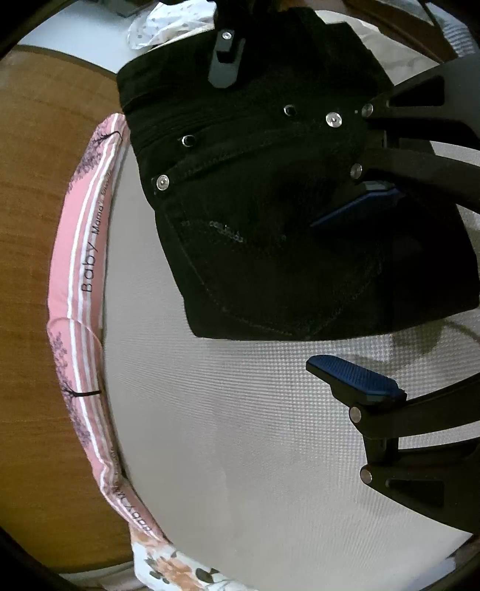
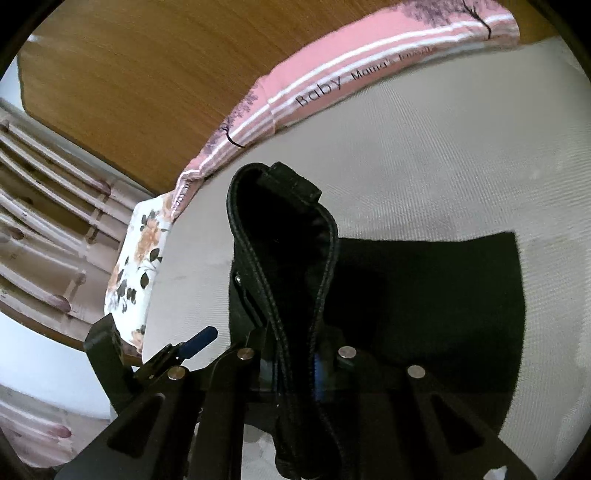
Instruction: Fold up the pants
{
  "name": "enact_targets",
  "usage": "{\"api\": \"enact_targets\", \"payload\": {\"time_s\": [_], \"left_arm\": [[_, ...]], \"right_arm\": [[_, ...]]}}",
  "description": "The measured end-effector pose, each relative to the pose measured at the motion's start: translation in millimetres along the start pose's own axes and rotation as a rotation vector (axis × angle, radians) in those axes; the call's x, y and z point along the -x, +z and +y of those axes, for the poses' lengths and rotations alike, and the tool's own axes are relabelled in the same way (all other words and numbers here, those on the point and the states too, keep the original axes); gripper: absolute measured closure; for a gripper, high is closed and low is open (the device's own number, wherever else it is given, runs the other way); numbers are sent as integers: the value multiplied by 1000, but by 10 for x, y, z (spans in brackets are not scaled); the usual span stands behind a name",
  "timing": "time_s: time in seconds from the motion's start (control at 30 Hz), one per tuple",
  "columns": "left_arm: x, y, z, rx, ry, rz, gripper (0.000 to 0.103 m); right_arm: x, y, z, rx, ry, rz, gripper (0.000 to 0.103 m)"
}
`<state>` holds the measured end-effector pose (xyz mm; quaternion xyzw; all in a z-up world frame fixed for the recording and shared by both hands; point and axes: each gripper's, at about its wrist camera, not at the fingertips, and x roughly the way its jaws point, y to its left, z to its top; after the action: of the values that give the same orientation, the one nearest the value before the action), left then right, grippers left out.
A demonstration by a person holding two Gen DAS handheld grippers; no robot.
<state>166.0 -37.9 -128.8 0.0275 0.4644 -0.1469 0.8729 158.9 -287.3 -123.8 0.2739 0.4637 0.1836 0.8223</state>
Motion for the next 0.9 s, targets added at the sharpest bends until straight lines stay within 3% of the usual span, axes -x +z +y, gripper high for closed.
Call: {"api": "enact_targets", "payload": {"time_s": [0.23,0.53,0.73,0.83,0.9], "left_arm": [[58,22,-113,-28,-10,-18,33],[-39,-8,-256,-72,-7,8,33],[-173,-91,-308,-86,-1,46,33],[-217,-115,-311,-83,-6,54,33],[-235,-128,-309,-77,-9,59,33]], "right_arm": [[334,36,6,8,3,-58,91],[541,-66,-622,-119,-51,-115,91],[333,-227,-1053,-179,-130,-81,91],[309,-250,-1129,-218,-118,-91,87],[315,-270,-1113,-213,-135,-85,79]]}}
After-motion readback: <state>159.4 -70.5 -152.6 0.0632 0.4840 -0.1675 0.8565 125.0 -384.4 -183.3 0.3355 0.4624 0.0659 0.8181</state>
